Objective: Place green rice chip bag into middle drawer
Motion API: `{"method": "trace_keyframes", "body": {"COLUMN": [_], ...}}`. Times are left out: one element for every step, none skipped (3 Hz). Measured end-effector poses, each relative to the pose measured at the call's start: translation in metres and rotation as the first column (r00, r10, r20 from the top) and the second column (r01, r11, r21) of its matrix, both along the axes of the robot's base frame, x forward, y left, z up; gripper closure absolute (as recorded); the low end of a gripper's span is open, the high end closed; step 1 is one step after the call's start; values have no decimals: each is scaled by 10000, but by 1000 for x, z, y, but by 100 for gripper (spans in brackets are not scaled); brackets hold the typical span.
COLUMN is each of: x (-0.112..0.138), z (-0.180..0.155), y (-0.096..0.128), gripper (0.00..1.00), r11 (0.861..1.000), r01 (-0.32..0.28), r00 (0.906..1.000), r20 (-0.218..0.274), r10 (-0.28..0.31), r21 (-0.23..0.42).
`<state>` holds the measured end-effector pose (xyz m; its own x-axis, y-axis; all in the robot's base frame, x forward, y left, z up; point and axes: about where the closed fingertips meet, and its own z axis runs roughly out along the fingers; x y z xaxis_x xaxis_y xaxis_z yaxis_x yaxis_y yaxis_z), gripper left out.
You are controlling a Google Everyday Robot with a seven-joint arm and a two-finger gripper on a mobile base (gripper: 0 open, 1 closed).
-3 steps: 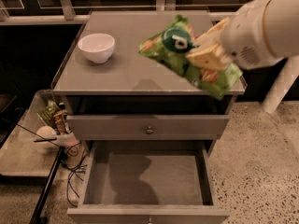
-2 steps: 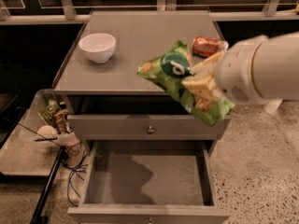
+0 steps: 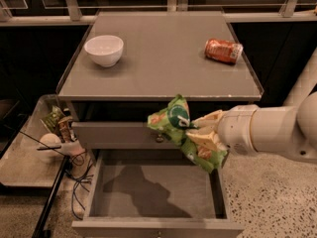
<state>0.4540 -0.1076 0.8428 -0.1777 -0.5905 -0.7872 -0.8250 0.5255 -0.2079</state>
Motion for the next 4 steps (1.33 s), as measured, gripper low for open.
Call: {"method": "trace_keyframes", "body": {"x": [11,28,28,24], "z": [-47,-80,-80,-93], "y": [4,7,7,10], "gripper": [100,100,100,100], "r11": [9950,9833,9833,9845], "r01": [-957,-1743,-1743,-1710], "r00": [9944,9813,9813,9803], "r20": [-429,-742,-742,-933], "r10": [969,1778,1779,1740], "r21": [283,519,519,396]}}
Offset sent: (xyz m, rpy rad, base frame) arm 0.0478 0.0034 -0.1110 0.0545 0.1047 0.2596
